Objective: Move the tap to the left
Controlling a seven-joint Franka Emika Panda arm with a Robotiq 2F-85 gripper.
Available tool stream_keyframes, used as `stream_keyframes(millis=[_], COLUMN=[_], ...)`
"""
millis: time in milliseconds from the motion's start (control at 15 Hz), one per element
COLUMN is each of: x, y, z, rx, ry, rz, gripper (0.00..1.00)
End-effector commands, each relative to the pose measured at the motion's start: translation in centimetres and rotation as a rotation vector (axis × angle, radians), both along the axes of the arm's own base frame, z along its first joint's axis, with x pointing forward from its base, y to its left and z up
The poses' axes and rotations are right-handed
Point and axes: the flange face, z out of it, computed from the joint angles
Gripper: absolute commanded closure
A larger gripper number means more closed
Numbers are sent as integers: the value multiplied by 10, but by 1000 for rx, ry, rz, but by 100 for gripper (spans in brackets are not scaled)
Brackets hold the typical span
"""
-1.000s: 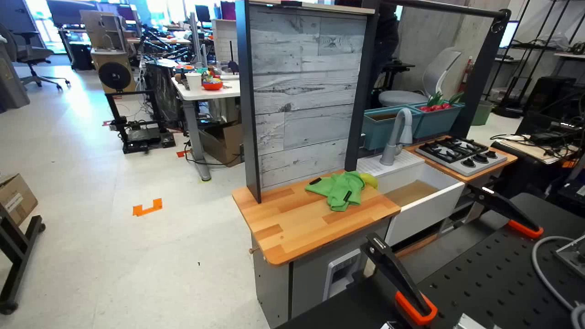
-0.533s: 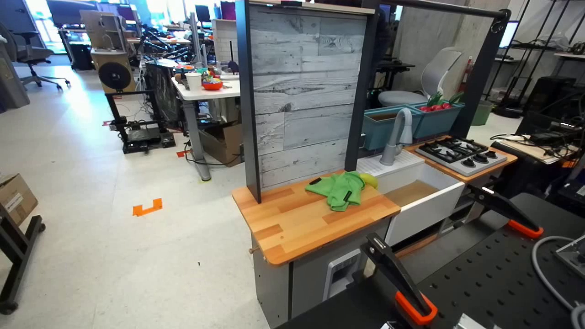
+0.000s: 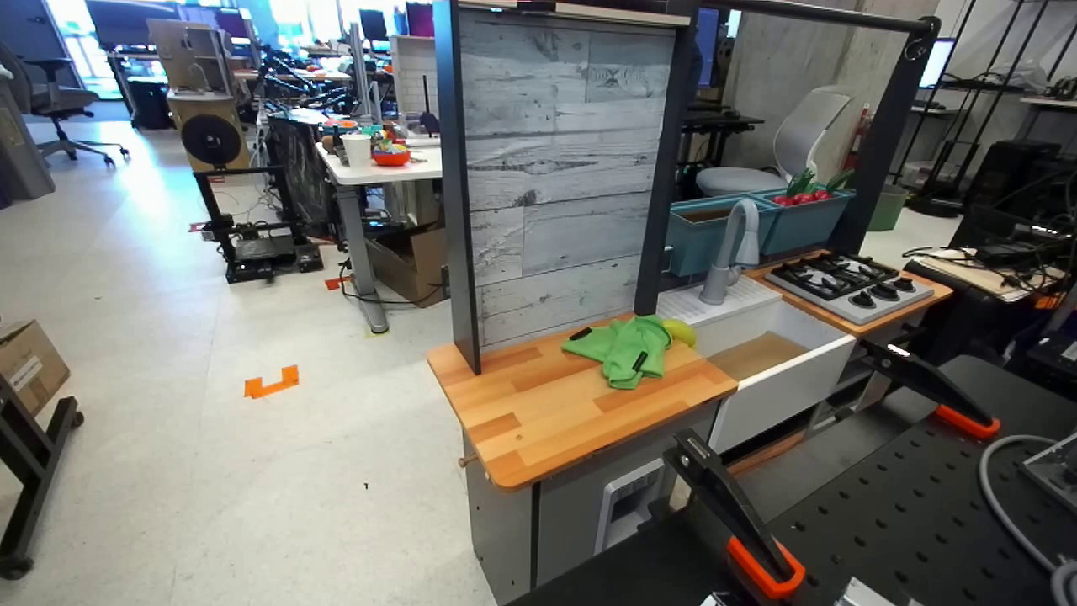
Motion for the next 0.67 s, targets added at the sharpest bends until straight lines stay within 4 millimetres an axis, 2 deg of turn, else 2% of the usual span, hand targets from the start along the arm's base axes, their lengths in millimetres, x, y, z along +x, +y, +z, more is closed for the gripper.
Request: stream_keyframes(millis=[0,600], x=[44,103], y=[-21,-92], z=[-42,-150], rx=[-21,-11], ry=[17,116], rz=[-26,-91], gripper=[0,0])
